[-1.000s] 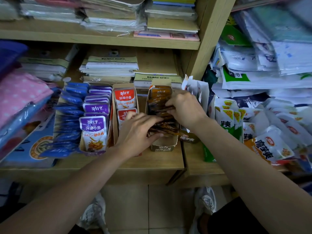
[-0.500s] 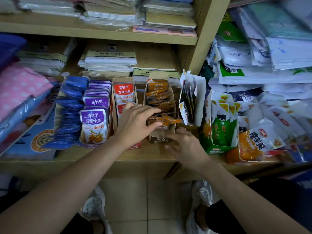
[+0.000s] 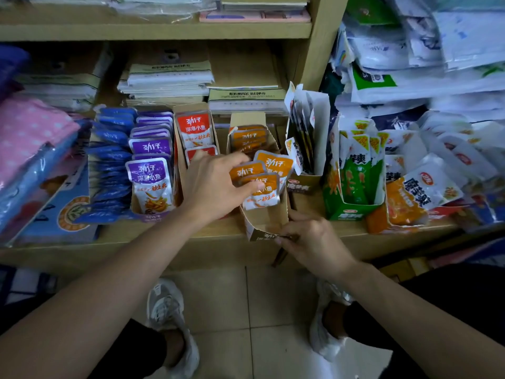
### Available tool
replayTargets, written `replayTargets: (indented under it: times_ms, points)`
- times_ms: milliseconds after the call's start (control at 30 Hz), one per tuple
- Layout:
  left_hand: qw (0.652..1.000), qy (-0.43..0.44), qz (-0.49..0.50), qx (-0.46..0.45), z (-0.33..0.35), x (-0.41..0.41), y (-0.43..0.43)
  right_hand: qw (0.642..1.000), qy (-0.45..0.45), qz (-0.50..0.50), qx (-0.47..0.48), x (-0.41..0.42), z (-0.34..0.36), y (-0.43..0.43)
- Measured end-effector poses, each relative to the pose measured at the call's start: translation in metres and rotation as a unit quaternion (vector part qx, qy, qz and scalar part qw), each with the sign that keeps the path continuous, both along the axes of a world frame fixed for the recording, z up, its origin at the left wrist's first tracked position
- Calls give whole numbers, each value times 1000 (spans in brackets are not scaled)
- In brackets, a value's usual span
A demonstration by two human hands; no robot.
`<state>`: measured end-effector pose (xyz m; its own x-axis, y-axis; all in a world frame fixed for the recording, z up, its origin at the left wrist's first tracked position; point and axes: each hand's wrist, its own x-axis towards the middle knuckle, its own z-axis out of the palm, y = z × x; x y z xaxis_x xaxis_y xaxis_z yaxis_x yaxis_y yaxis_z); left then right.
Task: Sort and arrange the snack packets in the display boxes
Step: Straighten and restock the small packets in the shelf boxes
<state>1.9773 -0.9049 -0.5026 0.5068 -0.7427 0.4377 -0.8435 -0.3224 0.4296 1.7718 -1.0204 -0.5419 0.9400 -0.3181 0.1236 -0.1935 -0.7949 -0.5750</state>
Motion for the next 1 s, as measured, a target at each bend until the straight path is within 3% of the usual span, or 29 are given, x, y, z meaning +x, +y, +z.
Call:
replayTargets:
  times_ms: [200, 400, 600, 767, 1000]
  points:
    - [982, 185, 17, 16, 9, -10, 2, 1000, -8, -17, -6, -2, 0, 0]
    - [958, 281, 55, 21, 12, -11, 0, 999, -10, -44, 15, 0, -2, -2]
    - [947, 314, 49, 42, 14, -9, 4, 998, -6, -48, 51, -1, -1, -1]
    - [961, 265, 15, 83, 18, -17, 6, 974, -58, -157, 152, 1, 8, 4]
    - [993, 79, 75, -35, -12, -38, 13, 957, -109, -142, 229, 23, 21, 10]
